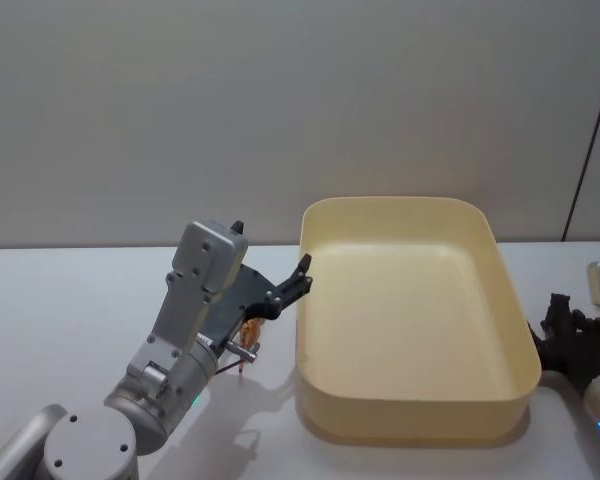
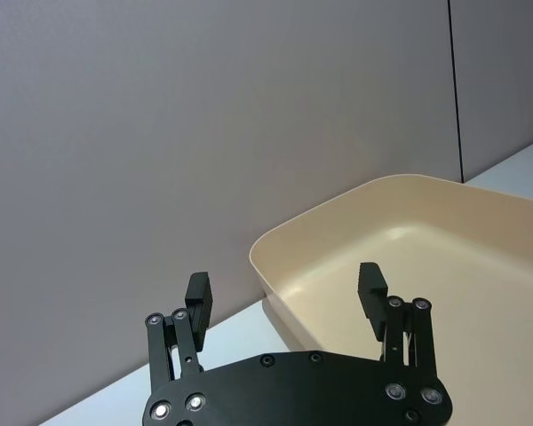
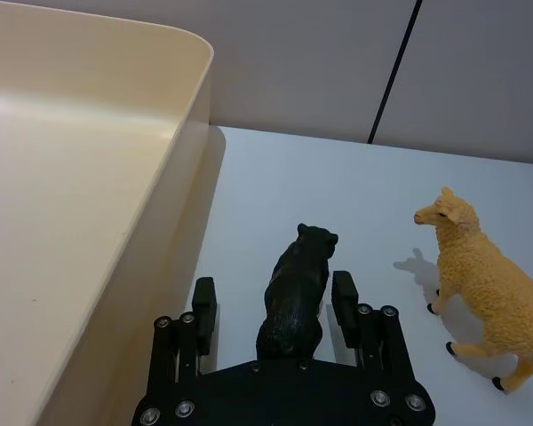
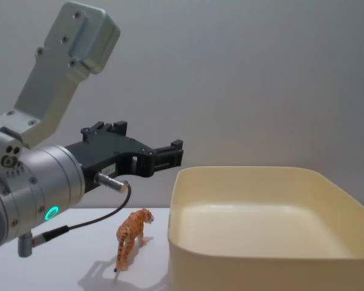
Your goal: Pick up the toy alternately with two hands and place it into the central storage box.
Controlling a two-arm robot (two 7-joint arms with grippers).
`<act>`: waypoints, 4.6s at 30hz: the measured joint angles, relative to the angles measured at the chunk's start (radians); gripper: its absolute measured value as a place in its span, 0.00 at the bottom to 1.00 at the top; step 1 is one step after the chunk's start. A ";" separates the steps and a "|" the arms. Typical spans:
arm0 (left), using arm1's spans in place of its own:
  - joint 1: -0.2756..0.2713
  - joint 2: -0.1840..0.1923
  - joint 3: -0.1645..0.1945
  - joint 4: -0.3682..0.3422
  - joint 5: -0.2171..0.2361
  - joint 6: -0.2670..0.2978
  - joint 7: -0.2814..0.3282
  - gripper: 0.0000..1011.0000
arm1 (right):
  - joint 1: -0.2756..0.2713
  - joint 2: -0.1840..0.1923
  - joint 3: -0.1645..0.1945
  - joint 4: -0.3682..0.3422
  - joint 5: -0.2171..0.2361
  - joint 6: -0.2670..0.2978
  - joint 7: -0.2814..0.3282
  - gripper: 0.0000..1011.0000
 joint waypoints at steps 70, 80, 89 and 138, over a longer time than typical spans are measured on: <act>0.000 0.000 0.000 0.000 0.000 0.000 0.000 0.99 | 0.176 -0.094 -0.032 -0.040 0.002 -0.043 0.252 0.79; 0.000 0.000 0.000 0.000 0.000 0.000 0.000 0.99 | 0.148 -0.066 -0.009 -0.070 0.011 -0.045 0.229 0.99; 0.000 0.000 0.000 0.000 0.000 0.000 0.000 0.99 | 0.075 -0.008 0.039 -0.135 0.040 -0.047 0.167 0.99; 0.000 0.000 0.000 0.000 0.000 0.000 0.000 0.99 | -0.063 0.104 0.158 -0.077 0.039 -0.043 0.022 0.99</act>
